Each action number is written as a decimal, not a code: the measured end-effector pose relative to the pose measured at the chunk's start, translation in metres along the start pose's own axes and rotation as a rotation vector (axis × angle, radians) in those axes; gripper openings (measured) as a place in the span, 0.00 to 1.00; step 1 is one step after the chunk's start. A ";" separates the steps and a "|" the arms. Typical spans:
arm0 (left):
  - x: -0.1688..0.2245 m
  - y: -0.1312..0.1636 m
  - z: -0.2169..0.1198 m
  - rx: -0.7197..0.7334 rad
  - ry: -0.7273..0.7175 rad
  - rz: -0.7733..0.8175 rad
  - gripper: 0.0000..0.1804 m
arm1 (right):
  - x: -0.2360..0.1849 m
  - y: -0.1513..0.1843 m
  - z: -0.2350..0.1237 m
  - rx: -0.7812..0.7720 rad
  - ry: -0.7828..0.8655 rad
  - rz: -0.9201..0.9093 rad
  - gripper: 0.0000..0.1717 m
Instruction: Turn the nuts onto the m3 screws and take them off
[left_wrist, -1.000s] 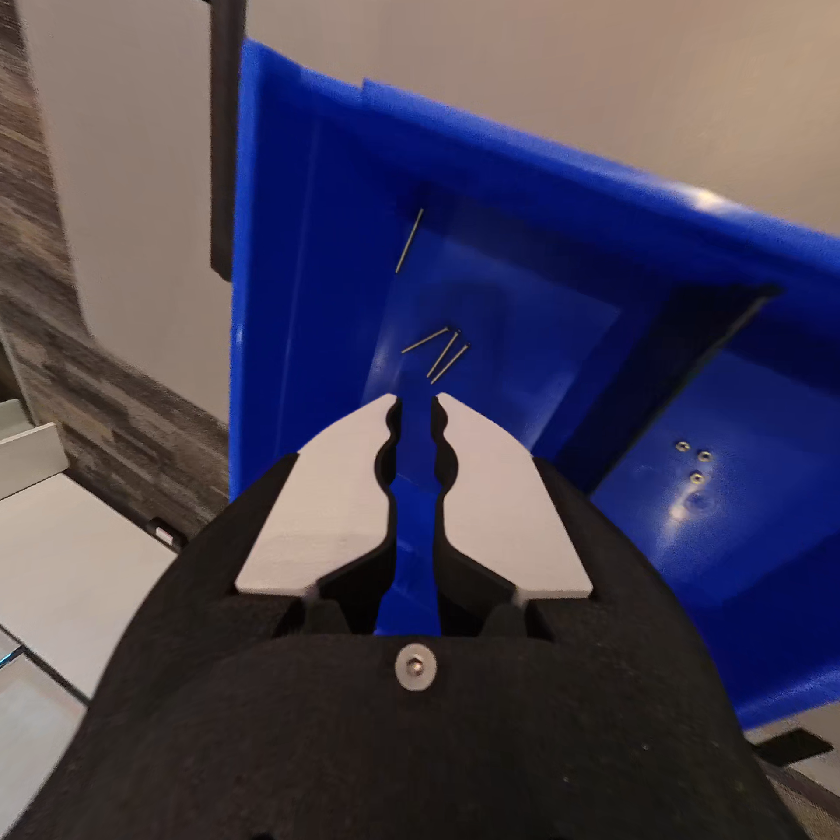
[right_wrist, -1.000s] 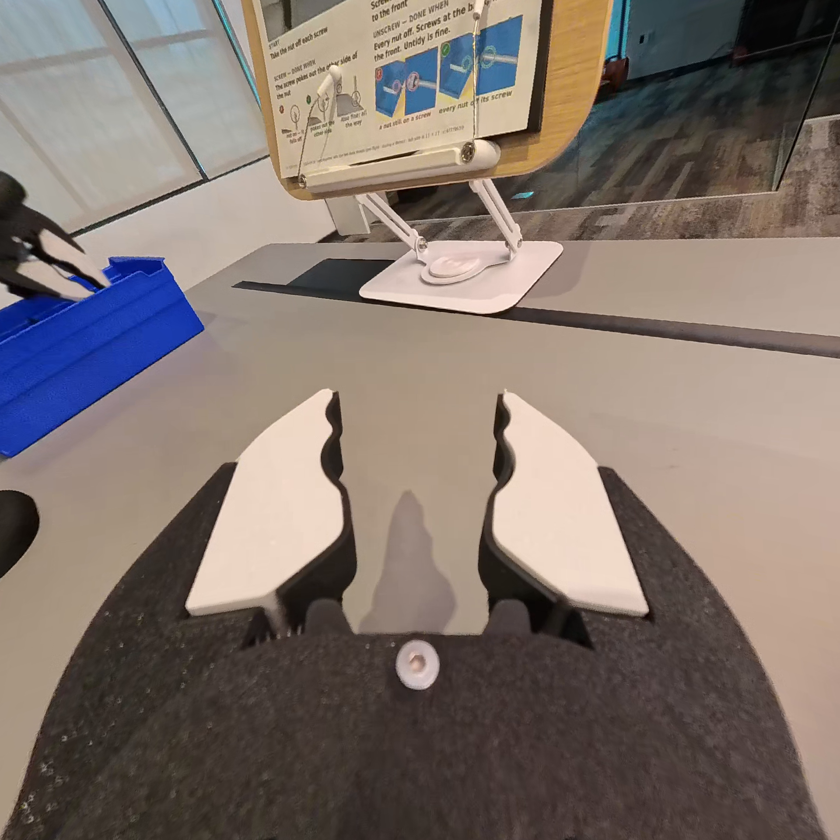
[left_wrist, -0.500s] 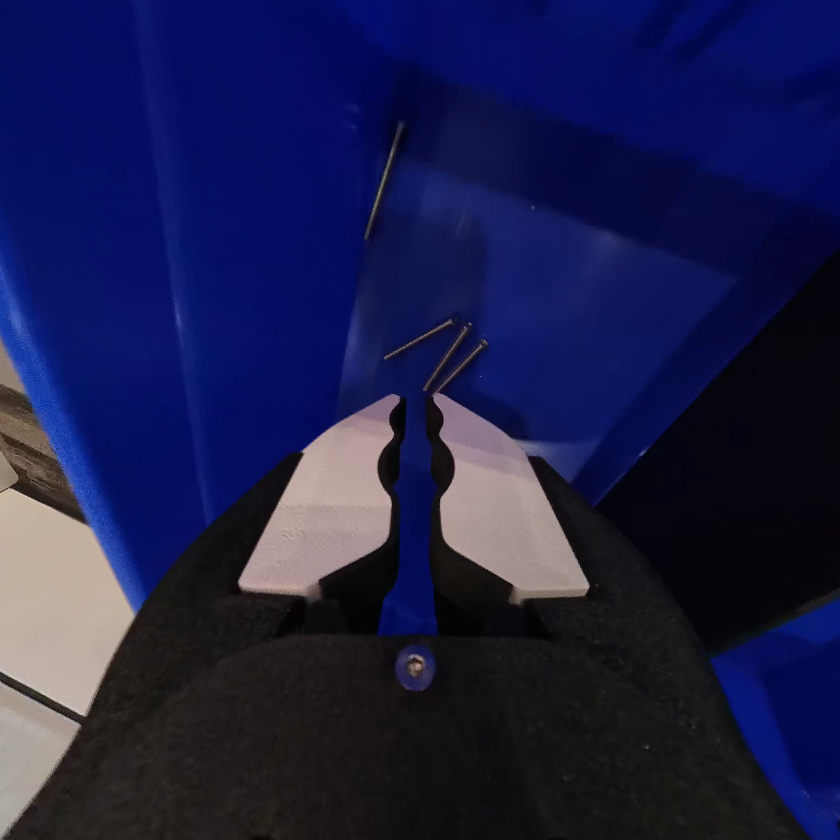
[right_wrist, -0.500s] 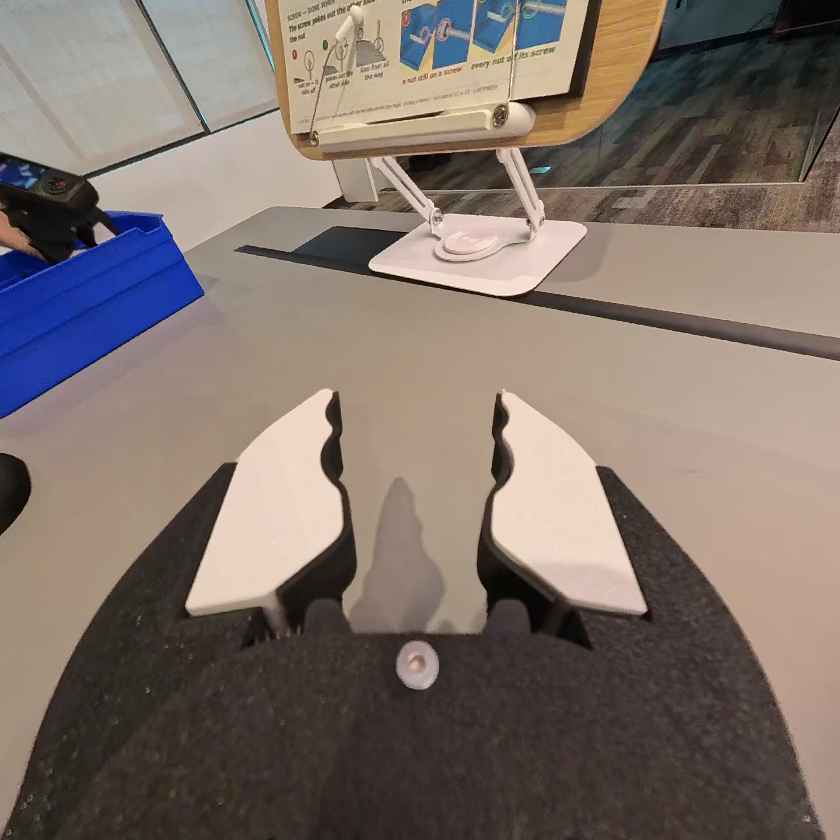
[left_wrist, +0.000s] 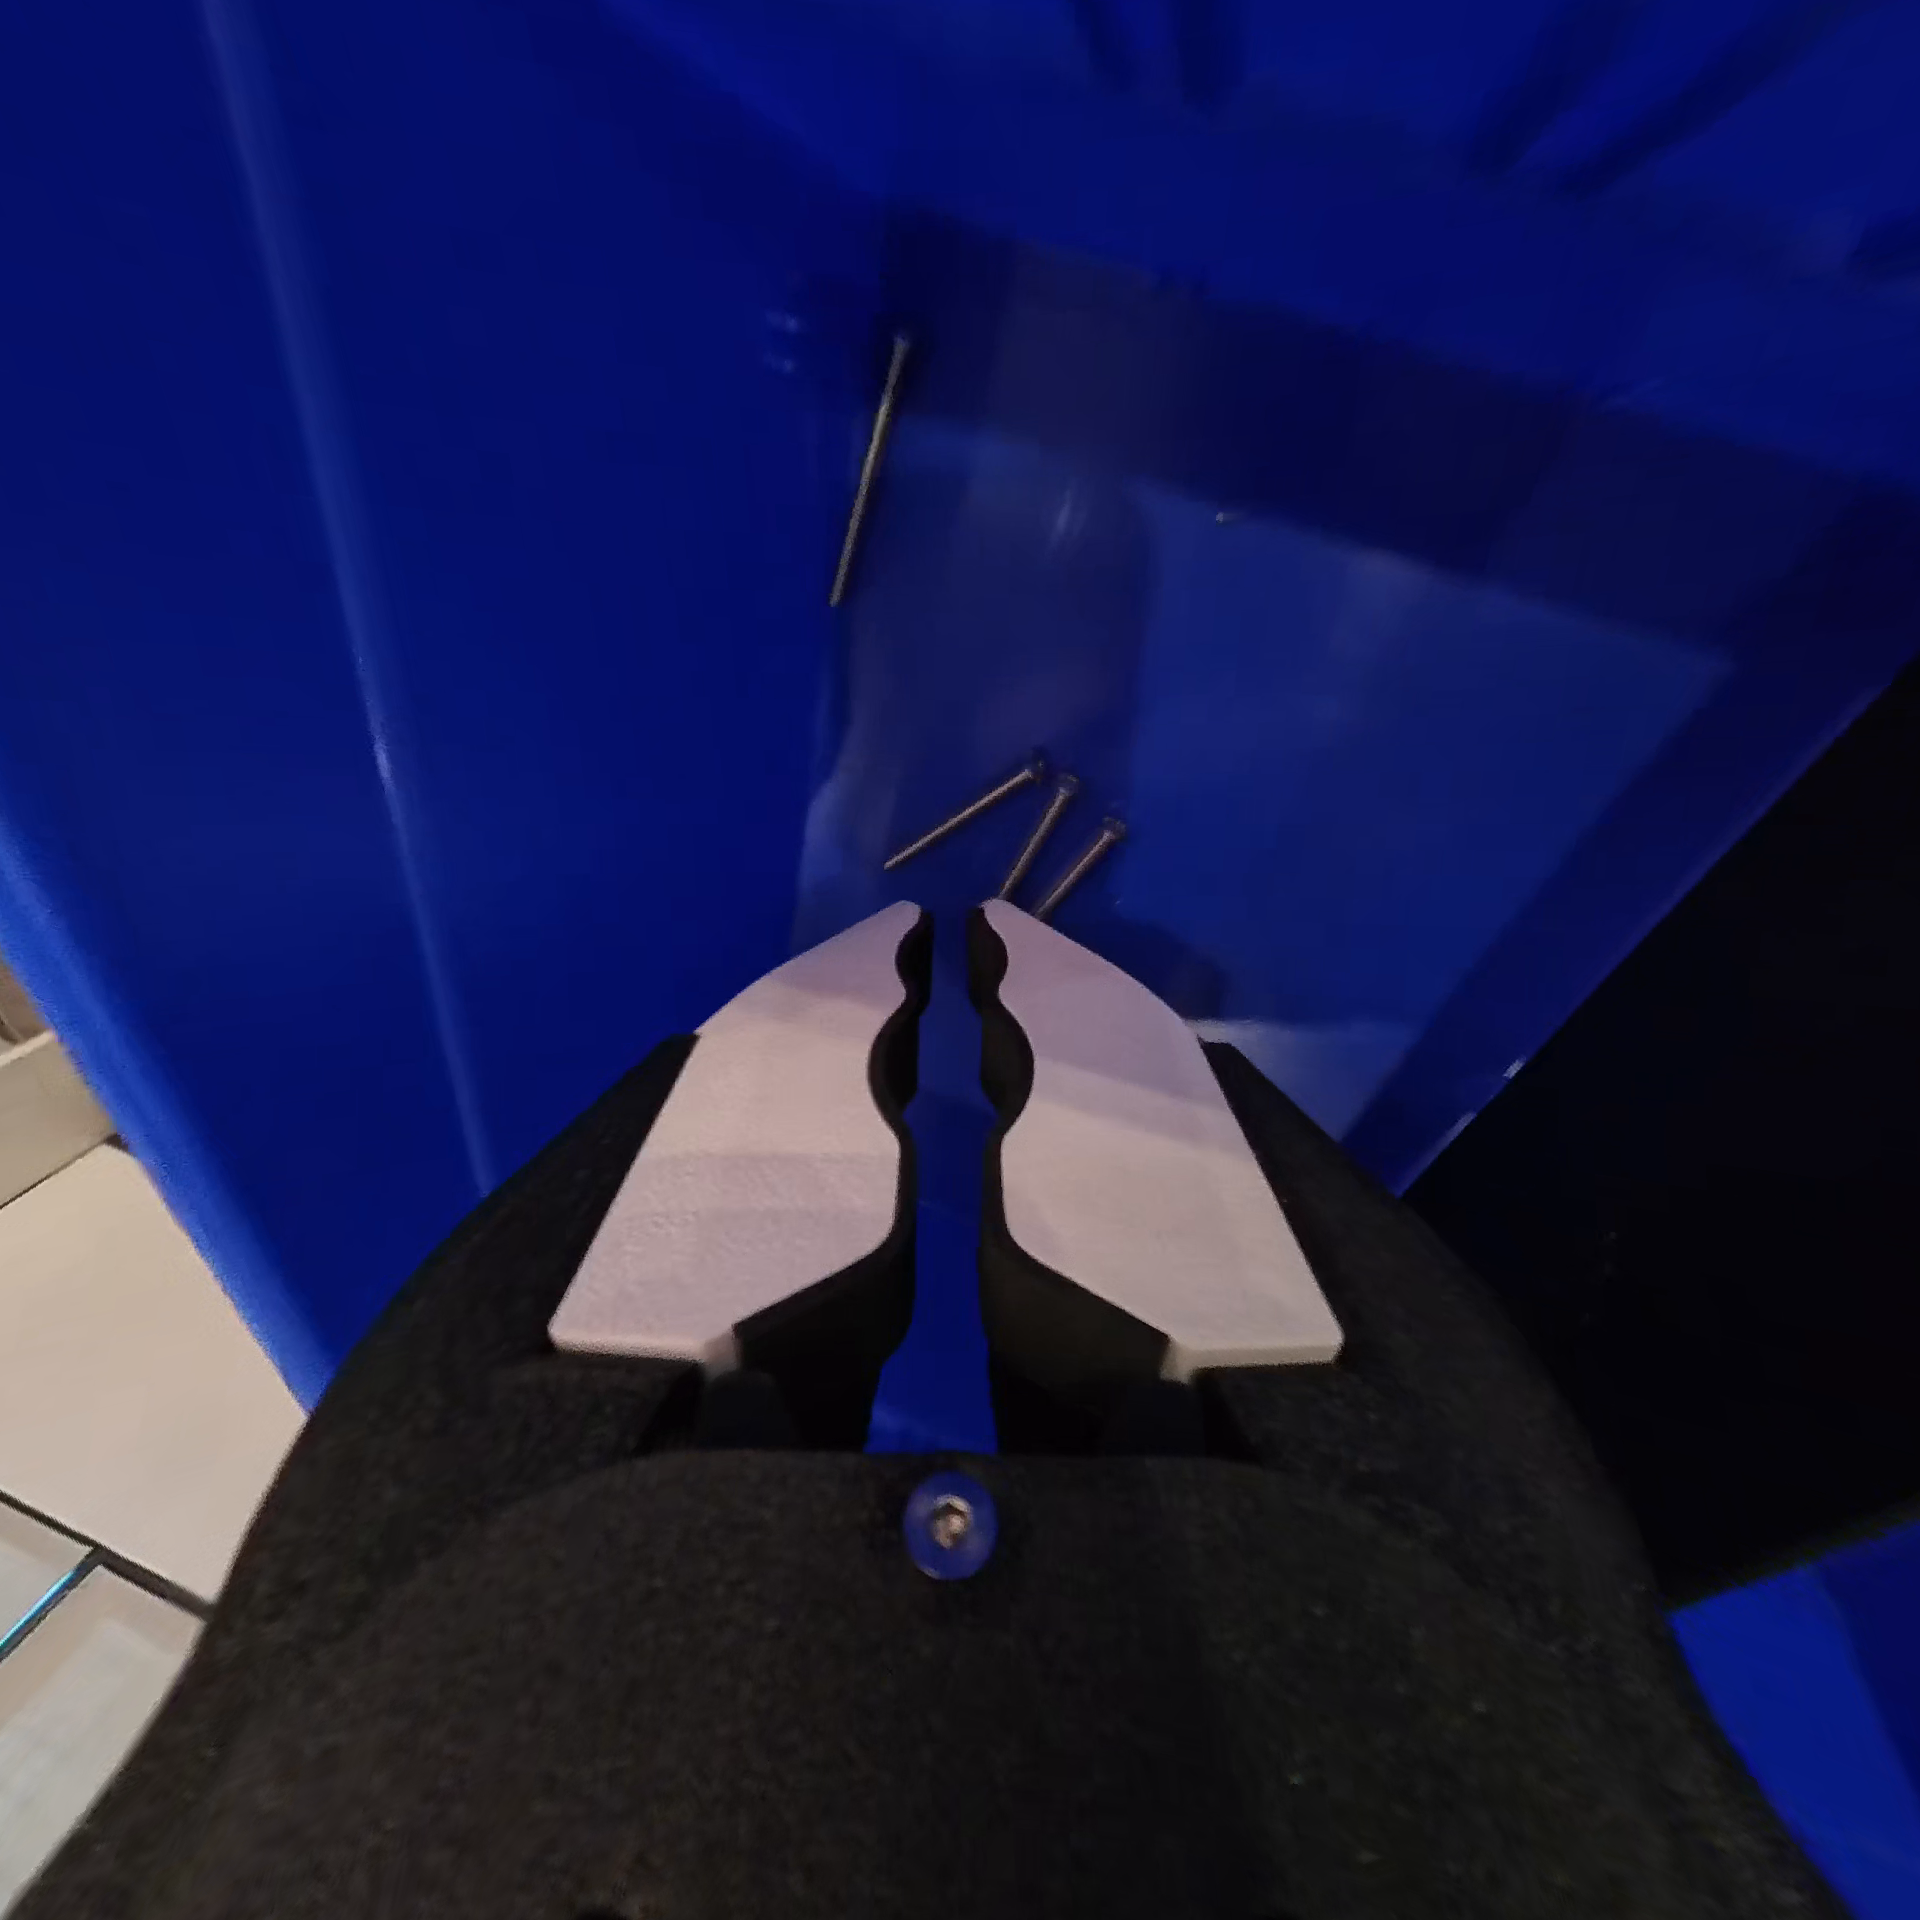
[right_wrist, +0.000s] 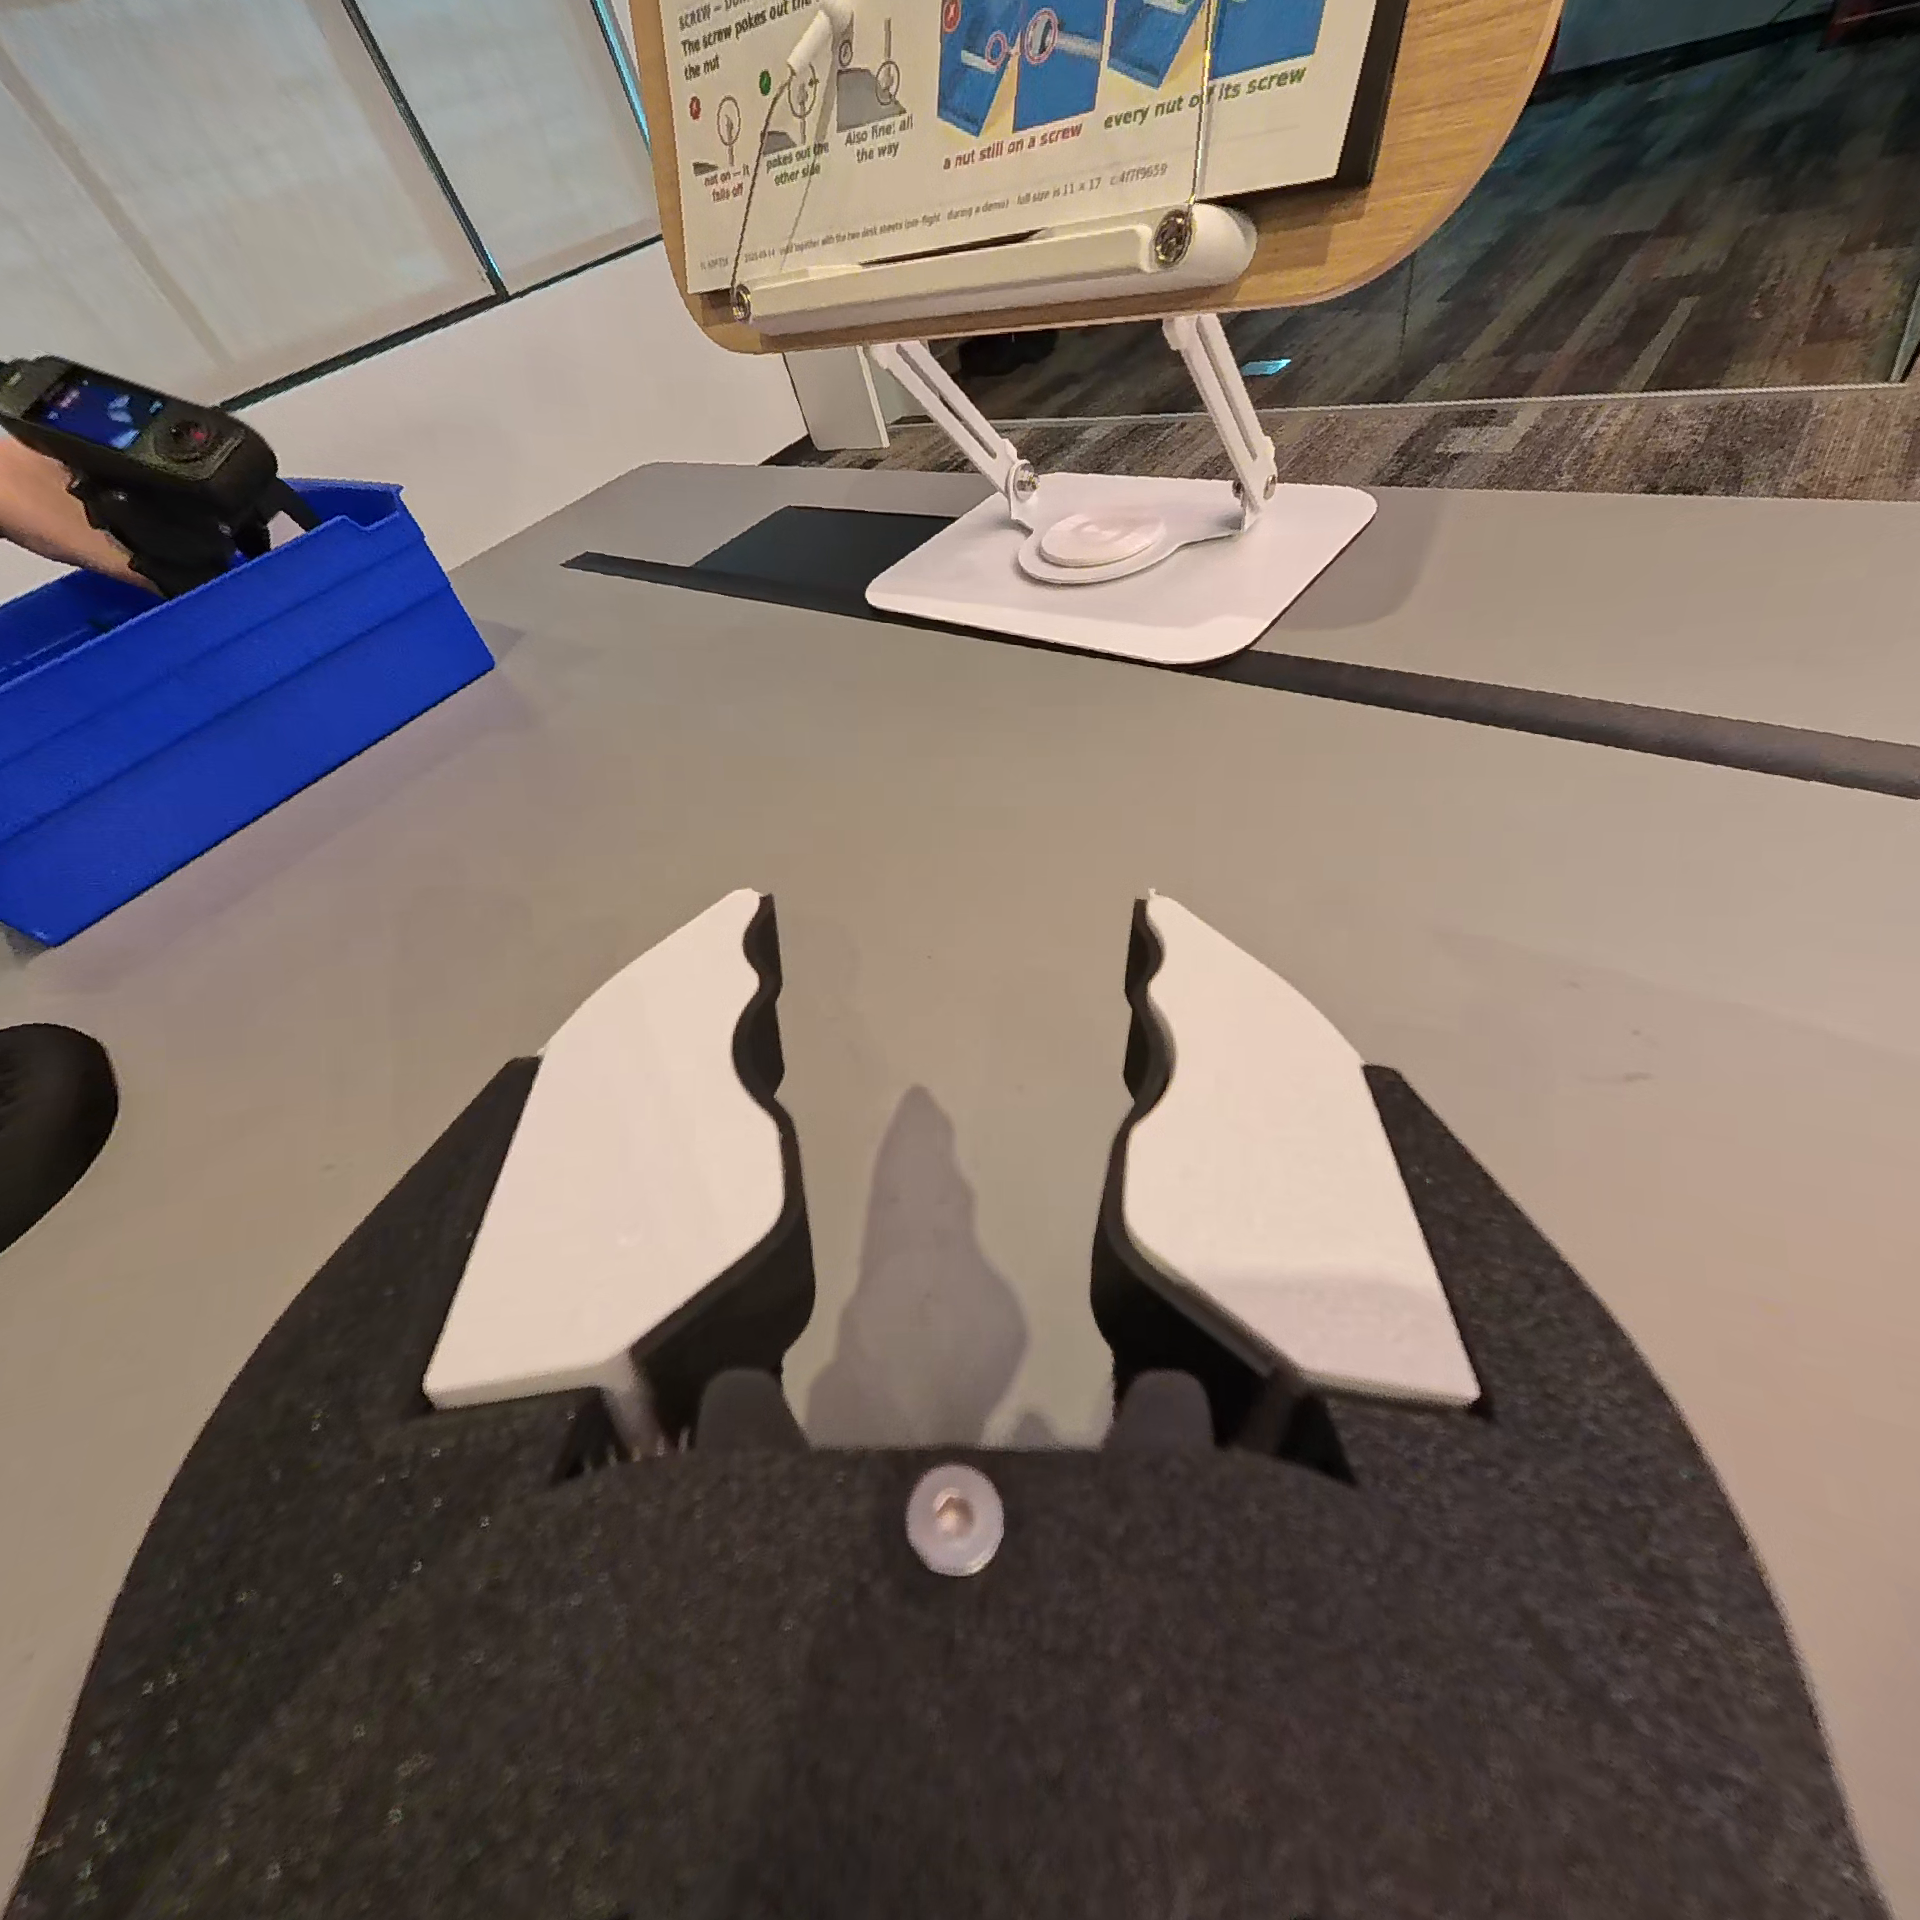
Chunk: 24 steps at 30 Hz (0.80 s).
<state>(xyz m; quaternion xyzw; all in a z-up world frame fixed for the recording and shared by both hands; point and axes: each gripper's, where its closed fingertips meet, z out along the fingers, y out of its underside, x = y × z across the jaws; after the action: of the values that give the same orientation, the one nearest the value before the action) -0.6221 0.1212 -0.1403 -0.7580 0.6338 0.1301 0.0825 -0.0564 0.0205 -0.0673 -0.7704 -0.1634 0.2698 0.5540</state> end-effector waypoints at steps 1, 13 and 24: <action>0.001 0.000 0.001 -0.001 0.003 0.006 0.03 | 0.000 0.000 0.000 -0.003 0.000 -0.001 0.37; 0.004 -0.002 0.000 0.006 0.039 -0.005 0.03 | 0.001 0.001 0.000 -0.007 -0.001 0.001 0.37; 0.004 -0.016 -0.006 0.101 0.084 -0.074 0.02 | 0.001 0.002 0.000 -0.012 -0.002 -0.001 0.37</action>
<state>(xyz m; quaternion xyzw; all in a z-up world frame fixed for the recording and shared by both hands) -0.6050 0.1189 -0.1361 -0.7807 0.6139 0.0627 0.0987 -0.0558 0.0210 -0.0694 -0.7734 -0.1658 0.2691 0.5495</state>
